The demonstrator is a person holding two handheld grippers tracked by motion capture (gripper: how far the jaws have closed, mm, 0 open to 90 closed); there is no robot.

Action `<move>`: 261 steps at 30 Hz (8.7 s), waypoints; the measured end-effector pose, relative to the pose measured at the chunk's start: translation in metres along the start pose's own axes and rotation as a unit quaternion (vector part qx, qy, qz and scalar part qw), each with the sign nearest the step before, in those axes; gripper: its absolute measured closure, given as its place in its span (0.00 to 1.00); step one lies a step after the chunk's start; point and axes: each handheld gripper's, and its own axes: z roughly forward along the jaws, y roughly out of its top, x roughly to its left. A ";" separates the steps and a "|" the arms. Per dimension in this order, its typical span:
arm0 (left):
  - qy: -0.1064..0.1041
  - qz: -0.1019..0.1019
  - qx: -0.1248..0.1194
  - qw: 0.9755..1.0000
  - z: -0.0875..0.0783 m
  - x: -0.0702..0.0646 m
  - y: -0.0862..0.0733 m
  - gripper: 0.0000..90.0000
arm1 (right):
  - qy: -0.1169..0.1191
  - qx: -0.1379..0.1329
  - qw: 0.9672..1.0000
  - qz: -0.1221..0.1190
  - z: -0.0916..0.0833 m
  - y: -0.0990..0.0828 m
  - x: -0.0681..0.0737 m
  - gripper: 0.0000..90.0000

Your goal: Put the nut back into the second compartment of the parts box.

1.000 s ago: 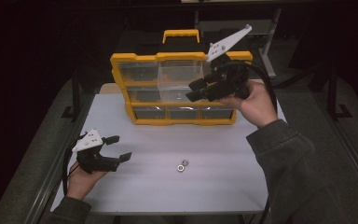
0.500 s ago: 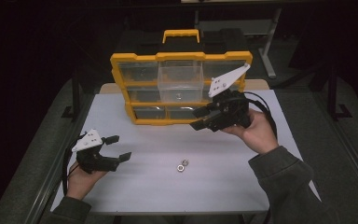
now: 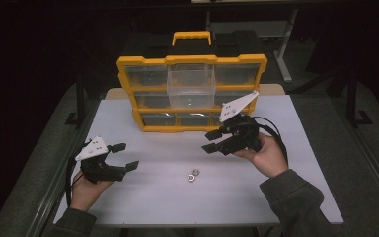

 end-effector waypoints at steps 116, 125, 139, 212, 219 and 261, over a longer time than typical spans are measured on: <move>-0.003 -0.005 -0.001 1.000 -0.001 0.001 -0.001 0.22 | 0.056 -0.033 0.998 0.009 -0.010 0.029 -0.022 0.76; -0.002 -0.019 -0.011 1.000 -0.001 0.000 -0.001 0.22 | 0.043 -0.034 0.998 -0.012 -0.035 0.059 -0.022 0.76; -0.003 -0.013 -0.003 1.000 -0.002 0.001 -0.001 0.22 | 0.039 -0.049 0.998 -0.012 -0.066 0.109 -0.034 0.76; -0.003 -0.013 0.002 1.000 -0.005 0.003 -0.002 0.22 | -0.034 -0.027 0.999 -0.006 -0.084 0.149 -0.048 0.64; -0.003 -0.007 0.005 1.000 -0.005 0.003 -0.001 0.22 | -0.030 -0.032 0.999 -0.004 -0.090 0.135 -0.033 0.64; -0.002 -0.012 -0.002 1.000 -0.005 0.003 -0.001 0.22 | 0.012 0.029 0.999 -0.019 0.006 0.032 0.015 0.63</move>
